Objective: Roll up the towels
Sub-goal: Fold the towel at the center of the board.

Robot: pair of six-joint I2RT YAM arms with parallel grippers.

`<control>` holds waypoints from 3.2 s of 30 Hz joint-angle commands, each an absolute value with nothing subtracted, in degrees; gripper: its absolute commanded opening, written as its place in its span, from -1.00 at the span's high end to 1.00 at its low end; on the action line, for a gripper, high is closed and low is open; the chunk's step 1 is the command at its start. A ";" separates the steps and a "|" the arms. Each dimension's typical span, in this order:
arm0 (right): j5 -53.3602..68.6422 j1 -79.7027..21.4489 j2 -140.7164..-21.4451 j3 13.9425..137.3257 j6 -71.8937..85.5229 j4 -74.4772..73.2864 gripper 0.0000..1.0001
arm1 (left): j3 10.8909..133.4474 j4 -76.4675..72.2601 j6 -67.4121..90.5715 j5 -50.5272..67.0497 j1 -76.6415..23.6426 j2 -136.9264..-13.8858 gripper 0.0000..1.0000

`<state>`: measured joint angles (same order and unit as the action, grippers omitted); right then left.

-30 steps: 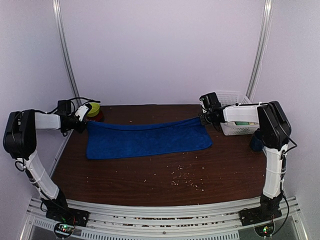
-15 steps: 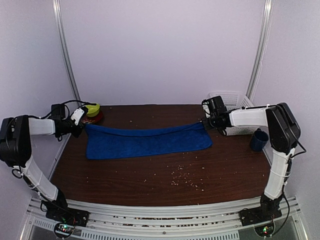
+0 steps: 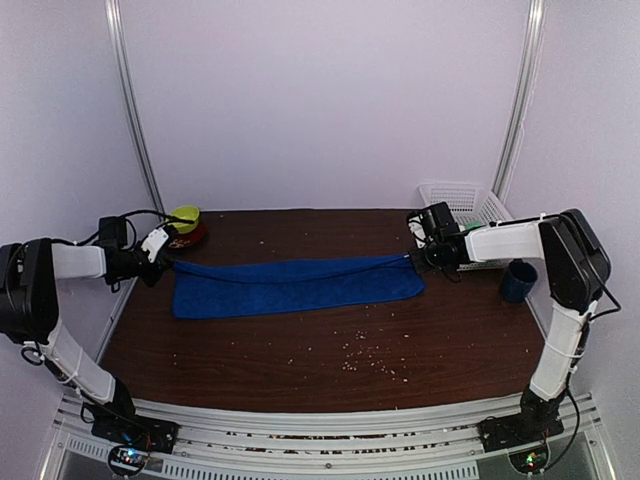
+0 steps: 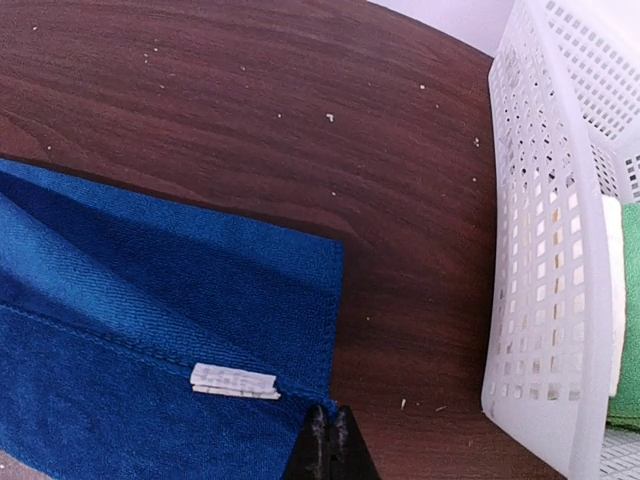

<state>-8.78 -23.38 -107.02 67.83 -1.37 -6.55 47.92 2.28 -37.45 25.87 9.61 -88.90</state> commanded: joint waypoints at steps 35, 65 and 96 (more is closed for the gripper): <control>-10.81 -26.25 -98.25 57.40 -0.95 -5.15 1.00 | 42.13 12.12 -52.01 33.96 14.41 -83.17 1.00; -13.00 -27.33 -94.93 51.05 1.52 -4.21 1.00 | 40.52 14.41 -55.44 34.78 15.47 -83.93 1.00; -16.48 -29.44 -98.40 51.15 2.41 -7.49 0.64 | 41.89 23.13 -63.98 31.07 15.94 -88.07 0.48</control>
